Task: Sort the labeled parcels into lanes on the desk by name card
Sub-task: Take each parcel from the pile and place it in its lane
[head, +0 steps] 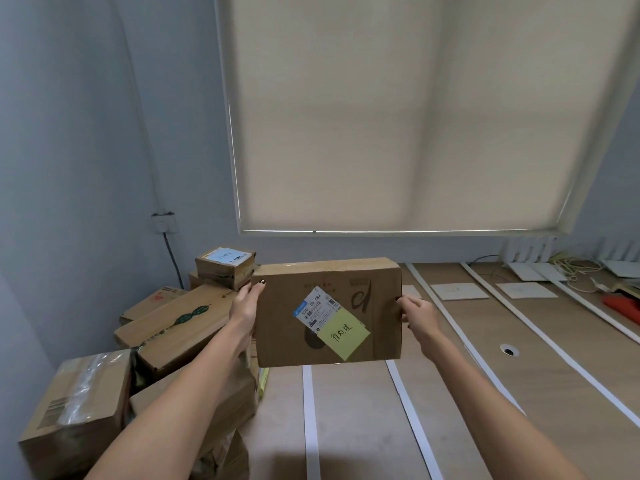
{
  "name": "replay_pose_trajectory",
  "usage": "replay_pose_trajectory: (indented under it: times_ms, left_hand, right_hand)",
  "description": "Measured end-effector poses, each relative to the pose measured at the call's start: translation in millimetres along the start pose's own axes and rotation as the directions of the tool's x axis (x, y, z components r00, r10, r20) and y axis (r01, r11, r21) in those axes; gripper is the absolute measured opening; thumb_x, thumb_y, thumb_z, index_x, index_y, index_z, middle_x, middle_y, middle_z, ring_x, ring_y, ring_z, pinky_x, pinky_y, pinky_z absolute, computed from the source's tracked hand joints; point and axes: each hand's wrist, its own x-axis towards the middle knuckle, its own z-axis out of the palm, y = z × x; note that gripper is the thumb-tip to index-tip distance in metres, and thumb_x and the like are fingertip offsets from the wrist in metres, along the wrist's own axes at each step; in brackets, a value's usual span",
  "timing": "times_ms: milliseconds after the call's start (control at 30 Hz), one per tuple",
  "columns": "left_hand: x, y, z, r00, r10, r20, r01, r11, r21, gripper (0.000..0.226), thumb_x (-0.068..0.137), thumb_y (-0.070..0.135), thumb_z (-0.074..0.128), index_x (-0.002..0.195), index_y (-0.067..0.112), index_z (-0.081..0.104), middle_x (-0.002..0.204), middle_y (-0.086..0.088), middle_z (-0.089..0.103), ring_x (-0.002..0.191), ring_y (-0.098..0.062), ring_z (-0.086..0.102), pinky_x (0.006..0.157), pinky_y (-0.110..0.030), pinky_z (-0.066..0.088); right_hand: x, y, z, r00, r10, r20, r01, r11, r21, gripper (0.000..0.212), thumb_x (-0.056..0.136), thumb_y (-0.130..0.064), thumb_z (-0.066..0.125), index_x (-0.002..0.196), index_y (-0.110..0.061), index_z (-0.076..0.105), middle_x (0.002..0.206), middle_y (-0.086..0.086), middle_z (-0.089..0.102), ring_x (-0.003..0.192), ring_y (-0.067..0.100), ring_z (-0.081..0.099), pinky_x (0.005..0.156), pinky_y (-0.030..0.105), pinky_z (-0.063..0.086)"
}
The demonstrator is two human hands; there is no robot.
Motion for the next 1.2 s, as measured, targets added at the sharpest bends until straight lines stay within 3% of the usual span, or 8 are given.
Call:
replay_pose_trajectory:
  times_ms: [67,167,333,500,667,767,1067,1200]
  left_hand:
    - [1,-4,-1,1.000,0.023,0.019,-0.022,1.000,-0.021,0.049,0.096,0.042,0.044,0.141,0.022,0.037,0.108,0.004,0.059,0.083,-0.006,0.056,0.058,-0.023,0.041]
    - [3,-9,-1,0.999,0.048,0.015,-0.048,0.998,-0.047,0.055,0.093,0.036,0.052,0.141,0.017,0.033,0.109,0.002,0.056,0.087,-0.009,0.055,0.064,-0.024,0.045]
    - [3,-16,4,0.997,0.059,0.052,-0.056,0.997,-0.053,0.056,0.090,0.020,0.060,0.139,0.004,0.038,0.132,-0.016,0.053,0.119,-0.029,0.053,0.102,-0.045,0.043]
    - [-2,-21,5,0.988,0.109,0.109,-0.101,0.992,-0.071,0.053,0.092,0.021,0.057,0.141,0.013,0.039,0.126,-0.011,0.056,0.108,-0.026,0.057,0.079,-0.034,0.051]
    - [0,-33,16,0.970,0.022,0.243,-0.008,0.998,-0.059,0.054,0.095,0.025,0.047,0.146,0.021,0.029,0.133,-0.012,0.053,0.116,-0.031,0.055,0.100,-0.050,0.045]
    - [0,-40,28,0.963,-0.018,0.268,0.034,0.998,-0.057,0.061,0.094,0.027,0.049,0.148,0.022,0.020,0.132,-0.011,0.051,0.107,-0.026,0.058,0.084,-0.040,0.052]
    - [14,-57,79,0.983,-0.054,0.175,0.059,0.998,-0.020,0.052,0.092,0.014,0.052,0.138,0.014,0.026,0.121,-0.011,0.048,0.093,-0.020,0.055,0.071,-0.029,0.049]
    - [24,-78,110,0.985,-0.135,0.108,0.118,0.982,0.150,0.057,0.095,0.024,0.048,0.146,0.025,0.023,0.140,-0.009,0.029,0.116,-0.022,0.043,0.085,-0.031,0.043]
  right_hand:
    - [-1,5,-6,0.998,-0.061,-0.016,0.061,0.998,-0.030,0.025,0.085,-0.018,0.063,0.109,-0.015,0.069,0.096,-0.003,0.064,0.087,0.011,0.057,0.067,0.018,0.041]
    - [-3,4,-15,0.994,-0.083,-0.075,0.088,0.994,0.064,0.038,0.080,-0.015,0.071,0.117,-0.010,0.065,0.100,-0.001,0.066,0.084,0.001,0.058,0.065,0.015,0.043]
    - [-9,4,-20,0.998,-0.038,-0.050,0.050,0.961,0.272,0.047,0.081,-0.011,0.070,0.127,-0.016,0.058,0.105,-0.004,0.065,0.091,0.007,0.061,0.069,0.022,0.048]
    - [-15,18,-24,0.996,0.043,0.074,-0.063,0.954,0.294,0.052,0.087,-0.014,0.062,0.136,-0.023,0.048,0.110,-0.008,0.059,0.094,0.011,0.057,0.066,0.031,0.049]
    - [-16,38,-18,0.997,0.074,0.013,-0.075,0.975,0.210,0.046,0.091,-0.015,0.056,0.137,-0.018,0.048,0.106,-0.005,0.058,0.090,0.010,0.052,0.064,0.027,0.044]
    - [-13,45,-21,0.998,0.056,-0.032,-0.050,0.985,0.164,0.044,0.092,-0.017,0.055,0.135,-0.012,0.048,0.098,-0.005,0.057,0.090,0.015,0.053,0.067,0.026,0.045]
    - [31,61,-53,0.996,0.026,-0.080,-0.018,0.995,0.096,0.040,0.091,-0.019,0.056,0.130,-0.010,0.053,0.096,-0.006,0.059,0.083,0.007,0.052,0.063,0.022,0.044]
    - [61,85,-70,0.996,0.079,-0.028,-0.077,0.996,0.048,0.050,0.091,-0.022,0.057,0.138,-0.013,0.045,0.112,0.001,0.056,0.094,0.014,0.053,0.064,0.023,0.045]
